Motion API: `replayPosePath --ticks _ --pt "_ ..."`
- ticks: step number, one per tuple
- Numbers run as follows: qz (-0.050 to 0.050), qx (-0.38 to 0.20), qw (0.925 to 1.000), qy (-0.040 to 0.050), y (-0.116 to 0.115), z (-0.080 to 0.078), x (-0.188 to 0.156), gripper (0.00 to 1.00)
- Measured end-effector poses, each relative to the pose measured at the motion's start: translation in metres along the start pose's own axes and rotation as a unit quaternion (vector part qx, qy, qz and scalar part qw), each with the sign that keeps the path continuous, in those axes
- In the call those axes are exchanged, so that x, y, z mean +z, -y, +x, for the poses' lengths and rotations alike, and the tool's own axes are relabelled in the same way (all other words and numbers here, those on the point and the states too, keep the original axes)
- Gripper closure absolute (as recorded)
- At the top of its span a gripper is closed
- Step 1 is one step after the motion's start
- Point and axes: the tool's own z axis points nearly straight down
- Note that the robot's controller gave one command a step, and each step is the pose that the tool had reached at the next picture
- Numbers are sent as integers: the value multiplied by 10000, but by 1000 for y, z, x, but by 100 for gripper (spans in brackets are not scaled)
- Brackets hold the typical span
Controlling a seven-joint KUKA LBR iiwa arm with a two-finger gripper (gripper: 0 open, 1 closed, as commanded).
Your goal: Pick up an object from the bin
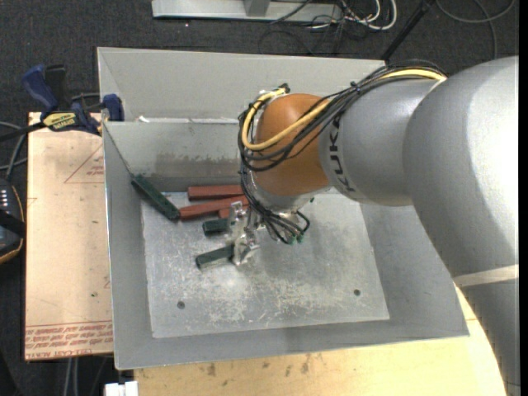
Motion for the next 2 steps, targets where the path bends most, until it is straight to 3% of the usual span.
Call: replayPosePath --ticks 1,2 --pt "1 -2 10000 0 0 0 0 100" --pt "13 -196 9998 32 -21 -24 -192 100"
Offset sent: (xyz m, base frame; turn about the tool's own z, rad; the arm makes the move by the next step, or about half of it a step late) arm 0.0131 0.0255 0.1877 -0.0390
